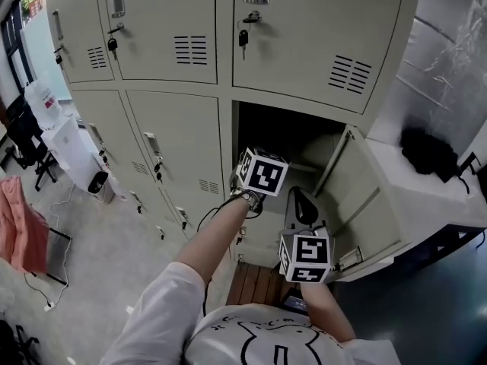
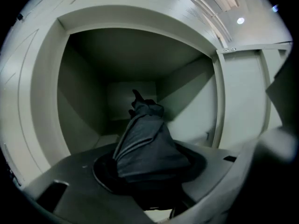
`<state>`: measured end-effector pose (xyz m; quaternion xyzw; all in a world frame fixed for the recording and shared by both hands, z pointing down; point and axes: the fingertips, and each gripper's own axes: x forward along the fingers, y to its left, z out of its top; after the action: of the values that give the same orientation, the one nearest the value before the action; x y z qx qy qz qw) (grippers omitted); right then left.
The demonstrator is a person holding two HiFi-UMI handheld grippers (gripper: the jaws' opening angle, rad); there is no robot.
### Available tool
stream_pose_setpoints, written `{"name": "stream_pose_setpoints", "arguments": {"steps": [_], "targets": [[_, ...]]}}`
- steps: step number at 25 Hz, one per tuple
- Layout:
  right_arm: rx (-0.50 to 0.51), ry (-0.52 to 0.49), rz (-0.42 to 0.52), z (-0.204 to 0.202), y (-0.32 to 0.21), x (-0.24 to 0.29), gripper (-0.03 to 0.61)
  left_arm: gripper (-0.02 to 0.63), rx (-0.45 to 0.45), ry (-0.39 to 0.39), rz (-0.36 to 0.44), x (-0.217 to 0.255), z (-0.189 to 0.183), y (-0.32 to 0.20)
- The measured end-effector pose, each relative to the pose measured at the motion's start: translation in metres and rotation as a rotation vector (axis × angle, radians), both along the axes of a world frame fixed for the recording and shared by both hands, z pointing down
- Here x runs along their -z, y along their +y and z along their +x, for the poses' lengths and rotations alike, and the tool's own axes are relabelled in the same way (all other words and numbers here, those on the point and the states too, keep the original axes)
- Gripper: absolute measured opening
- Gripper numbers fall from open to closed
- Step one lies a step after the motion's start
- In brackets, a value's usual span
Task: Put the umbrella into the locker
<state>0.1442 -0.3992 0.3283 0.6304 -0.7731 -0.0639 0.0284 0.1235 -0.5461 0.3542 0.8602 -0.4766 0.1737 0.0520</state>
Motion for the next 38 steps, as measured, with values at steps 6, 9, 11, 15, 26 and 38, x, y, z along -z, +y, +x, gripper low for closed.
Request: {"name": "stream_pose_setpoints", "arguments": {"steps": [6, 9, 11, 15, 26, 38], "targets": [[-0.046, 0.000, -0.001, 0.010, -0.001, 0.002, 0.020, 0.232, -0.028, -0.064, -0.051, -0.008, 0.014, -0.022], [-0.062, 0.001, -0.001, 0.012, -0.003, 0.001, 0.018, 0.232, -0.030, -0.096, -0.086, -0.015, 0.018, -0.033], [-0.068, 0.008, 0.003, 0.012, -0.003, 0.001, 0.019, 0.232, -0.029, -0.115, -0.107, -0.021, 0.019, -0.040], [-0.078, 0.031, 0.003, 0.013, -0.003, -0.003, 0.018, 0.233, -0.029, -0.143, -0.130, -0.030, 0.020, -0.055], [-0.051, 0.029, -0.013, 0.009, -0.010, -0.011, 0.018, 0.262, -0.007, -0.285, -0.138, -0.037, 0.023, -0.080], [-0.026, 0.037, -0.011, 0.004, -0.009, -0.014, 0.017, 0.296, 0.042, -0.268, -0.043, -0.034, 0.027, -0.087]]}}
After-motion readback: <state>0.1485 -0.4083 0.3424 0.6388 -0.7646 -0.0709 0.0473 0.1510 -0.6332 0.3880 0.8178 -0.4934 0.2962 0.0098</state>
